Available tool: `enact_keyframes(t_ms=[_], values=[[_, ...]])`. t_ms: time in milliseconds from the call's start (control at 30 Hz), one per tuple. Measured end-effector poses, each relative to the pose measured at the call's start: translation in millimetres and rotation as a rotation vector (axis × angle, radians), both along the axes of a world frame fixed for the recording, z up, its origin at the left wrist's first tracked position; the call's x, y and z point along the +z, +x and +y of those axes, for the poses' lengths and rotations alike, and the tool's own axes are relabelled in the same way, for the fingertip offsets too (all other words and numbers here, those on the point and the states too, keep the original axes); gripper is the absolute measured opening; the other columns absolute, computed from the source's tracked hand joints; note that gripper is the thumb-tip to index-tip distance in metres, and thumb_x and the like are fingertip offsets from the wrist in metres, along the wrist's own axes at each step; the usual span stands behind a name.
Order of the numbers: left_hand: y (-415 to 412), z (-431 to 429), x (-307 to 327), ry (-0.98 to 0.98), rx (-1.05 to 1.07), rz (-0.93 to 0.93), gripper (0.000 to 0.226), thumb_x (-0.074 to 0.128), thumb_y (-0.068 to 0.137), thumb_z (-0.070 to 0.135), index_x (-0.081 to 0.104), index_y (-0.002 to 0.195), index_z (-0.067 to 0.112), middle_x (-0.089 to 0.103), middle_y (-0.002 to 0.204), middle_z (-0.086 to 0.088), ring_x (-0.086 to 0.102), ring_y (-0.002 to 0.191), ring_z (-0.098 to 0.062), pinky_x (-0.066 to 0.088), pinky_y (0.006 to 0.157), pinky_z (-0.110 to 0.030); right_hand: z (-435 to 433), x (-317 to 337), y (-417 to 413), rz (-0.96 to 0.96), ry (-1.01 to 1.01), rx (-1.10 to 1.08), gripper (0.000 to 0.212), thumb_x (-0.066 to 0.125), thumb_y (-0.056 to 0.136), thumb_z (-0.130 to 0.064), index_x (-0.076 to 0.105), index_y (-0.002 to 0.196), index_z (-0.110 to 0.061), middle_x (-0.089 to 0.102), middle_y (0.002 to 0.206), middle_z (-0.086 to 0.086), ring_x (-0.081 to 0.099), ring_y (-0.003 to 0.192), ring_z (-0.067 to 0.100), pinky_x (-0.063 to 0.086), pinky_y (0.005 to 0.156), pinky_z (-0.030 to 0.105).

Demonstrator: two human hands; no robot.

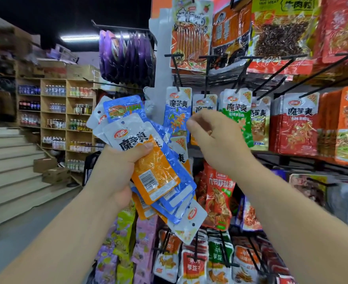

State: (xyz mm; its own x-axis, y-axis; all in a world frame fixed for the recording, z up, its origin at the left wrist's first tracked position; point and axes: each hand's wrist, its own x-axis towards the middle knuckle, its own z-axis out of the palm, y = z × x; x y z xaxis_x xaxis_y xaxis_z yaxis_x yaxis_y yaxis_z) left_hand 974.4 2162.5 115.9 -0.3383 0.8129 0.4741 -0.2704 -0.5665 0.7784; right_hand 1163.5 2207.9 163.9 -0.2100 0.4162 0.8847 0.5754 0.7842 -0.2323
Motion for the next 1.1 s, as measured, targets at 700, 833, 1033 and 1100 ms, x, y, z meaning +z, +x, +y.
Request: enact_keyframes(t_ms=[700,833,1033,1100], values=[[-24,-50,-109,-0.266,-0.051,-0.020,0.022,0.071,0.084,0.000,0.073,0.099,0.015,0.080,0.086,-0.007,0.077,0.068,-0.020,0.065,0.061,-0.038,-24,-159,-12,0.256,-0.476,0.092,0.026,0.059,0.104,-0.025,0.056,0.085,-0.008,0.060,0.071,0.010,0.050,0.060,0.021,0.042,0.058,0.039],[-29,-45,-87,-0.228,-0.012,-0.004,0.022,0.069,0.087,-0.002,0.074,0.100,0.014,0.079,0.085,-0.007,0.076,0.066,-0.020,0.064,0.065,-0.043,-22,-110,7,0.278,-0.339,0.008,0.022,0.058,0.105,-0.029,0.065,0.095,-0.010,0.070,0.083,0.016,0.063,0.078,0.038,0.050,0.066,0.050],[-13,-26,-23,-0.092,-0.082,0.068,0.029,0.070,0.088,-0.003,0.073,0.113,0.011,0.079,0.102,-0.014,0.076,0.083,-0.029,0.064,0.076,-0.050,-6,3,29,0.326,-0.160,-0.016,0.027,0.062,0.102,-0.028,0.064,0.083,-0.009,0.062,0.068,0.014,0.047,0.059,0.028,0.040,0.058,0.040],[-5,-16,-3,-0.080,-0.105,0.080,0.026,0.071,0.088,-0.002,0.073,0.111,0.011,0.080,0.095,-0.012,0.077,0.075,-0.025,0.066,0.066,-0.045,4,36,31,0.328,-0.115,-0.042,0.034,0.061,0.101,-0.027,0.055,0.073,-0.009,0.046,0.059,0.005,0.037,0.054,0.019,0.031,0.054,0.036]])
